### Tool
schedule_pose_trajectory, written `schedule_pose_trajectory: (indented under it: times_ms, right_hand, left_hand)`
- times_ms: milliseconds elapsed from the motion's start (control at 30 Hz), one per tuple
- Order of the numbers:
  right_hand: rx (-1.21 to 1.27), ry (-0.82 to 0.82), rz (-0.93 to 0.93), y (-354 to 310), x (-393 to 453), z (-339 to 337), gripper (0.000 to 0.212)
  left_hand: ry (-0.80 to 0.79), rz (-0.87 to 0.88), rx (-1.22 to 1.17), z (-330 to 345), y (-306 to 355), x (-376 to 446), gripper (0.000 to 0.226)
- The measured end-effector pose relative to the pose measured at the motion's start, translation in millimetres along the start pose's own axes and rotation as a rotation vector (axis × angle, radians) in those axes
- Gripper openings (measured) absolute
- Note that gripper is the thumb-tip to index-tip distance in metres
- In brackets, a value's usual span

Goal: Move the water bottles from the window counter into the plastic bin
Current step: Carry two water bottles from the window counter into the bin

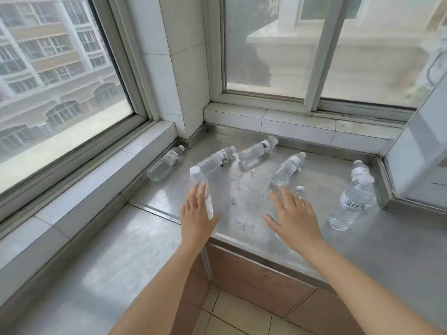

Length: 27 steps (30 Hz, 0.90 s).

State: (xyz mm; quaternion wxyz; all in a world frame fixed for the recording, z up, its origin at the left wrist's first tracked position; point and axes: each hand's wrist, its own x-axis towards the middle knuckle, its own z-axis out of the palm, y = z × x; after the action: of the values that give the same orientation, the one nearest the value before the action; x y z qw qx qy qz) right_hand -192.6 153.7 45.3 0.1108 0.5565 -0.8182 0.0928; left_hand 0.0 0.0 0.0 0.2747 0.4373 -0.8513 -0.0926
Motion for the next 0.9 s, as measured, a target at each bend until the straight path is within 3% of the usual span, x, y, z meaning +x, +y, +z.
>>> schedule_pose_trajectory:
  times_ms: [100, 333, 433, 567, 667, 800, 900]
  right_hand:
    - [0.053, -0.037, 0.013, 6, 16, 17, 0.065]
    - [0.05, -0.016, -0.024, 28, 39, 54, 0.064]
    - [0.088, -0.041, -0.015, 43, 46, 71, 0.065]
    - [0.161, -0.109, 0.051, 66, 49, 89, 0.062]
    - [0.32, -0.185, 0.216, 82, 50, 100, 0.063]
    - [0.598, -0.197, 0.59, 99, 50, 108, 0.073]
    - [0.846, -0.267, 0.848, 107, 53, 117, 0.096]
  left_hand:
    - [0.109, -0.159, -0.104, 11, -8, 18, 0.095]
    - [0.164, -0.668, -0.532, 41, -24, 46, 0.101]
    - [0.15, -0.759, -0.723, 58, -22, 55, 0.084]
    - [0.188, -0.765, -0.715, 68, -7, 64, 0.06]
    - [0.079, -0.652, -0.553, 68, 14, 71, 0.057]
    - [-0.164, -0.558, -0.496, 74, 54, 81, 0.074]
    - [-0.23, -0.565, -0.54, 83, 82, 81, 0.082]
